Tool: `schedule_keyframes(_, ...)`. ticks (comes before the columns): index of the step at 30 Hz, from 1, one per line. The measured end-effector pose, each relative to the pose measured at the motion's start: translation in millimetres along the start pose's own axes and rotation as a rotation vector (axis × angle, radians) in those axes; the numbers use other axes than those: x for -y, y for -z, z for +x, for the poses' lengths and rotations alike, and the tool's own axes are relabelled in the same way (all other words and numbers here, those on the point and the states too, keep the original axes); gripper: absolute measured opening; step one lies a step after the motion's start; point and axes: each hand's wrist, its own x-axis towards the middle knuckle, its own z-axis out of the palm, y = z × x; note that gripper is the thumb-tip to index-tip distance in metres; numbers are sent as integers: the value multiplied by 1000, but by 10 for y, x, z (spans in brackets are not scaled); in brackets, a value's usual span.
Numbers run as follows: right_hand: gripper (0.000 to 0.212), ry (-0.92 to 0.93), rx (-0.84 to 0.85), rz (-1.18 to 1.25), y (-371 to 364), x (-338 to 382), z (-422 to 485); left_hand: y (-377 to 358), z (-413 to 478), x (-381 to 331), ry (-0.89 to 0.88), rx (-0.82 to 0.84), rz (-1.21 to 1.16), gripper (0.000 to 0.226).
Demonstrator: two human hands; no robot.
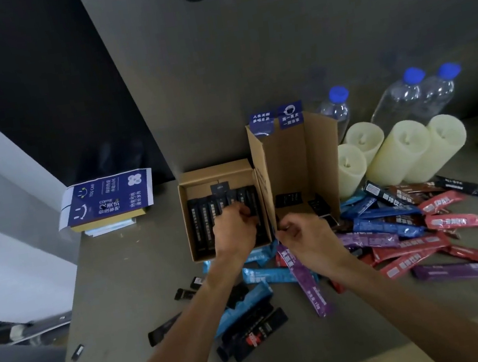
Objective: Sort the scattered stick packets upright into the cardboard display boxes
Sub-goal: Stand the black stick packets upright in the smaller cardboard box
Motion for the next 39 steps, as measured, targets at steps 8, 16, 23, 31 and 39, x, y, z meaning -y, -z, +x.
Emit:
schedule_keyframes(8, 3, 17, 25, -2, -3, -33, 45, -64, -28, 16, -75, -57, 143, 10)
schedule_keyframes(16, 4, 23, 19, 28, 10, -53, 46, -53, -82, -9, -92, -42, 130, 7)
schedule_keyframes(23, 7, -3, 16, 83, 265, -311, -298, 156, -561, -172, -145, -110, -23, 4)
schedule_keyframes(31, 12, -165, -118, -2, 718, -1096, -772, -605, -1158, -414, -404, 164, 276, 10)
schedule_keyframes(39, 17, -182, -147, -23, 790, -1334, -951, -921, -1212, -473, -343, 137, 433, 18)
